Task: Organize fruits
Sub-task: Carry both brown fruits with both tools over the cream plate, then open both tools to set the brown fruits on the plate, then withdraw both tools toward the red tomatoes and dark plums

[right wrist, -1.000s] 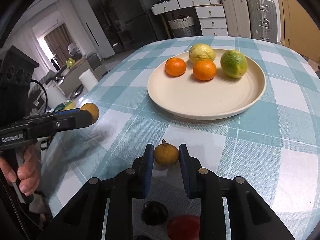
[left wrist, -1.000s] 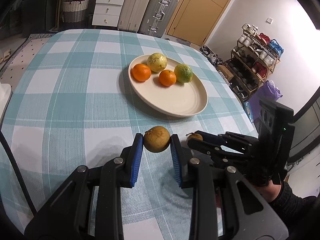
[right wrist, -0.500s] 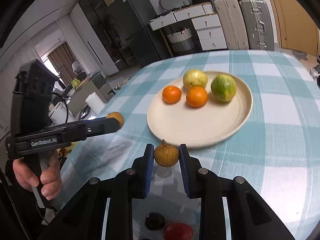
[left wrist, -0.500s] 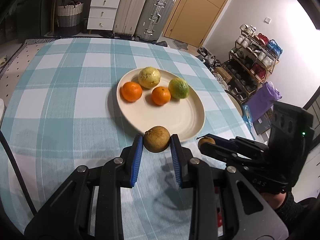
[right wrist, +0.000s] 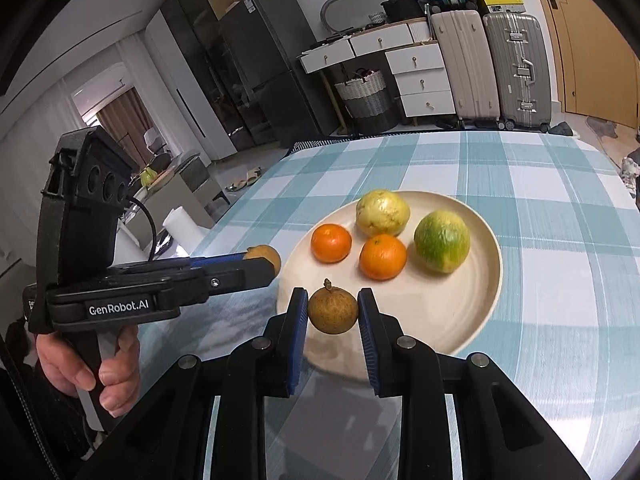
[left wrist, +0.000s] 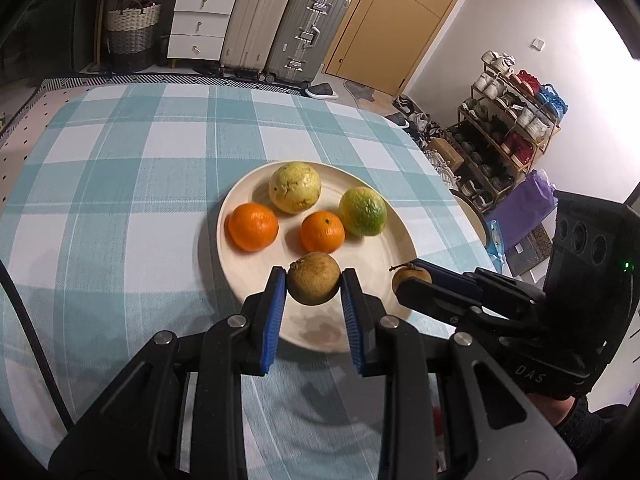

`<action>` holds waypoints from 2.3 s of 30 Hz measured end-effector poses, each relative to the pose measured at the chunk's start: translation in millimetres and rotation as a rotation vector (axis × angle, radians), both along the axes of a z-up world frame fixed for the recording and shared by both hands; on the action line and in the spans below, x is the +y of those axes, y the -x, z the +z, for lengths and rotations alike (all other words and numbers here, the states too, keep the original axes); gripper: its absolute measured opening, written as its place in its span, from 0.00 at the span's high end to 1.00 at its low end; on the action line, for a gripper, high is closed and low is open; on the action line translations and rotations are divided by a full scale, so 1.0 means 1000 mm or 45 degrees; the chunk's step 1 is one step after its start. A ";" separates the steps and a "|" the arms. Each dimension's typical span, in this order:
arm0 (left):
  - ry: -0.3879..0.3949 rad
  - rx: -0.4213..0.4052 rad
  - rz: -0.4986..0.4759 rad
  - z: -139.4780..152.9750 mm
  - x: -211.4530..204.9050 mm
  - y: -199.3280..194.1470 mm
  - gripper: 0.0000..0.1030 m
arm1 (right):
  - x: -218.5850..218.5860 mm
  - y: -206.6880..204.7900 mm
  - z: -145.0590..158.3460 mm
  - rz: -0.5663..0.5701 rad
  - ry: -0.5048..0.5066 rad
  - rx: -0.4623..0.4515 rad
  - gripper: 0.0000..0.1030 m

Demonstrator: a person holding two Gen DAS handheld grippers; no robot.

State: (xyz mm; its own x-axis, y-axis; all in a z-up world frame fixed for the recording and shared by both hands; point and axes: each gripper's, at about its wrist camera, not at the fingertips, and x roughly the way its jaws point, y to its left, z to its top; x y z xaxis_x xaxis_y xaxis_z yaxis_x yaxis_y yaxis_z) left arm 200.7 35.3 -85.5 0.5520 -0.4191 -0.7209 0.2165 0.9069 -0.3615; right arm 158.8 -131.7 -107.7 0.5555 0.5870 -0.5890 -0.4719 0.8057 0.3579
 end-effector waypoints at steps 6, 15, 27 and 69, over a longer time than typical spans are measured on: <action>0.010 0.024 -0.015 -0.010 -0.007 -0.020 0.76 | 0.001 -0.018 -0.005 -0.009 0.002 0.017 0.75; -0.006 0.053 -0.029 -0.027 -0.015 -0.037 0.76 | 0.003 -0.035 -0.015 -0.026 0.010 0.035 0.75; -0.002 0.082 -0.024 -0.039 -0.019 -0.045 0.76 | 0.005 -0.041 -0.024 -0.056 0.047 0.039 0.75; -0.039 -0.018 0.078 0.007 -0.014 0.053 0.40 | -0.037 0.032 0.018 -0.250 0.017 -0.106 0.21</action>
